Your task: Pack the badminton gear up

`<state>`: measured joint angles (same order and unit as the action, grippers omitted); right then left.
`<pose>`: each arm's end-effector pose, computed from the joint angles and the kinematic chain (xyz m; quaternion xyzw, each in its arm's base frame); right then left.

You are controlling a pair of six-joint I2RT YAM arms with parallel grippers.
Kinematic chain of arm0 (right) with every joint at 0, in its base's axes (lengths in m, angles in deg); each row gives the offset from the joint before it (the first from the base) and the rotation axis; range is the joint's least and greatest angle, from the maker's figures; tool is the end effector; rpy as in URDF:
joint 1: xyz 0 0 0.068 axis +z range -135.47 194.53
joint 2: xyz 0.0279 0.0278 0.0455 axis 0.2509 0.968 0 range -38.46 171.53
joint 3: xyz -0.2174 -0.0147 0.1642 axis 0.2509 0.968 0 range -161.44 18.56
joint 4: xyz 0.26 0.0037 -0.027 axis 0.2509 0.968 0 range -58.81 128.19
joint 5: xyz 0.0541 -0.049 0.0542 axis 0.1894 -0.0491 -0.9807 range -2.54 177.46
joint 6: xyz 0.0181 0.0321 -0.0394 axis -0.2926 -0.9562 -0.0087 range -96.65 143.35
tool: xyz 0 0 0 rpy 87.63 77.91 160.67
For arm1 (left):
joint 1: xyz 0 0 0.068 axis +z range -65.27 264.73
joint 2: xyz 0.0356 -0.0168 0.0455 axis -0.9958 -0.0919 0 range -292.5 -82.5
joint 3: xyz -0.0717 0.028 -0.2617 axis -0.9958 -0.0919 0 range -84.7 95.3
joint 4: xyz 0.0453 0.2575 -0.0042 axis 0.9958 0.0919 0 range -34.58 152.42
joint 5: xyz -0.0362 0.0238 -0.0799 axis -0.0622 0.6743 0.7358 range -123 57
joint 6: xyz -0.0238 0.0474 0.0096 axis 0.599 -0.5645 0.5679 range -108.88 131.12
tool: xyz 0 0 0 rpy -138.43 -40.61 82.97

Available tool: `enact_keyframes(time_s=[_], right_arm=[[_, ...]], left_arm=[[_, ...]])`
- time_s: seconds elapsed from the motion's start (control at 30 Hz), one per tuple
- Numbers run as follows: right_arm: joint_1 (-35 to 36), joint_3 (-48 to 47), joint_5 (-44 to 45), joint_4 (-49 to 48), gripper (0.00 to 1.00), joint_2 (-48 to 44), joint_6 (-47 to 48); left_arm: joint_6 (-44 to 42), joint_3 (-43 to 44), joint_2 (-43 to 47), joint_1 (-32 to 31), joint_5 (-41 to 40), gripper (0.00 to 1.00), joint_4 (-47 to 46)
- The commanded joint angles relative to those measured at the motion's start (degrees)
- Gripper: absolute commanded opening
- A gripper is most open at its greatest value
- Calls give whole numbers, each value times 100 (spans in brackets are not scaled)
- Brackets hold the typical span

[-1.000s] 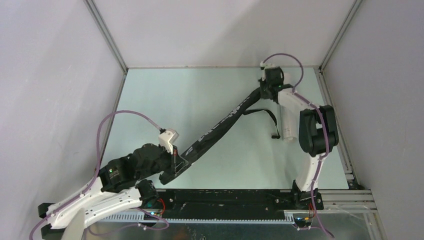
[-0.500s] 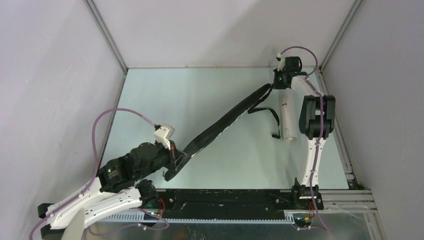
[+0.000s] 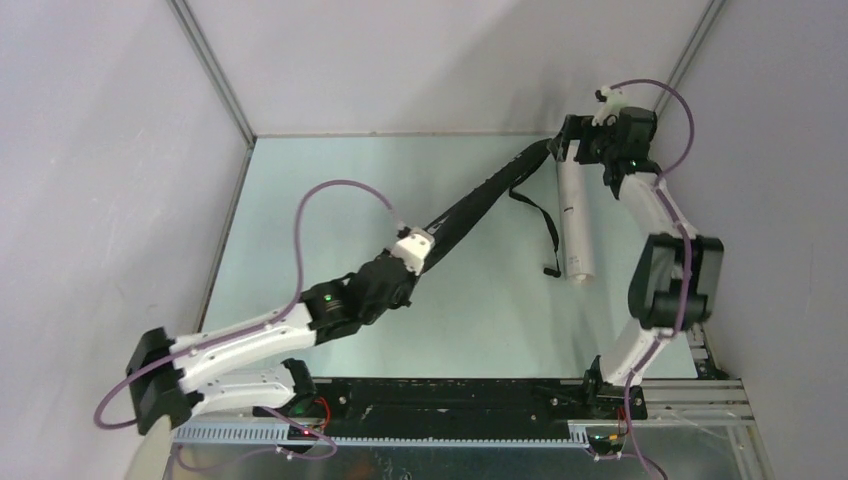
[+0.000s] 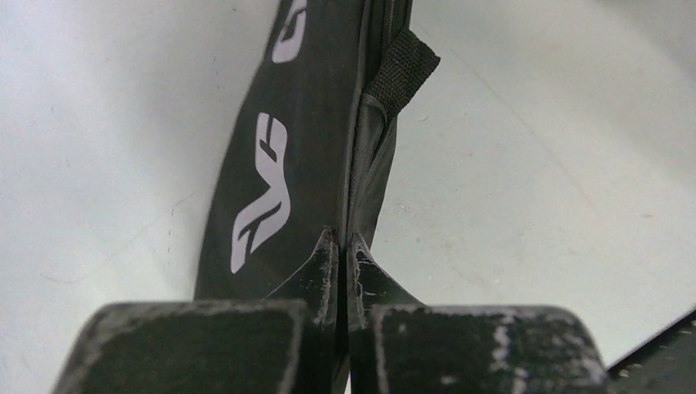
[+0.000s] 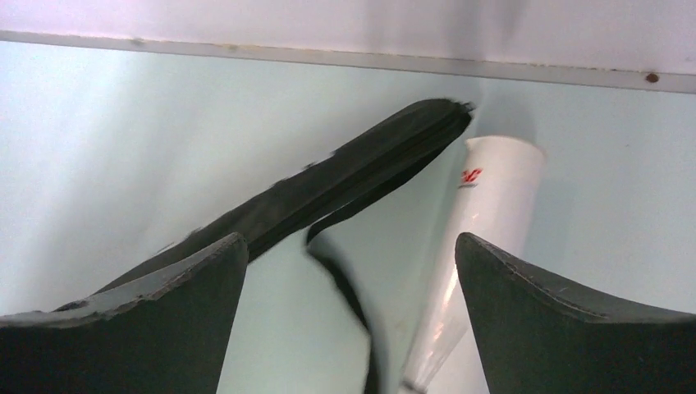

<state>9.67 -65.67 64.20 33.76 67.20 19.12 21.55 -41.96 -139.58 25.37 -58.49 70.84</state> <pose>0.4384 -0.0231 0.2906 -0.0444 0.8276 0.1662 0.5343 0.1258 -0.1823 0.2798 0.2486 0.8138 -0.1234 0.5107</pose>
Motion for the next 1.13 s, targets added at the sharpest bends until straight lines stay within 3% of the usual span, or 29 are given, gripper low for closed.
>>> enact_keyframes(time_s=[0.0,0.07,0.1,0.17,0.37,0.5,0.53,0.57,0.67,0.73,0.83,1.1], right_arm=[[88,1184,-71,-732,99,-1514,-590],[155,1624,142,-617,99,-2011,-767],[179,1754,215,-564,99,-2153,-871],[168,2071,369,-351,99,-2617,-1292],[168,3169,1247,531,99,-4185,-1591],[152,3799,2478,1178,99,-5658,-1705],[152,3909,2640,1304,99,-5854,-1718],[152,4080,2954,1560,99,-6242,-1793],[148,4459,3426,1997,99,-6950,-1913],[140,4628,3745,2296,99,-7405,-1884],[128,4765,4214,2703,99,-7962,-1807],[135,4915,4198,2644,99,-8456,-1833]], left_arm=[[-1005,192,-639,-6,79,1,-887],[-1018,290,-904,-11,717,27,-968],[-982,407,-1014,-14,1122,62,-952],[-730,656,-1035,-22,1391,95,-770],[2,854,198,-32,1512,100,-172],[1011,673,1111,236,-298,100,574],[1205,610,1305,667,-823,100,925],[1621,572,1388,946,-952,100,1076],[2547,335,1694,2754,-943,100,1829],[2925,189,1869,3401,-1300,100,2222],[3300,79,2106,3599,-2072,100,2568],[3175,-46,2442,3607,-2018,100,2430]])
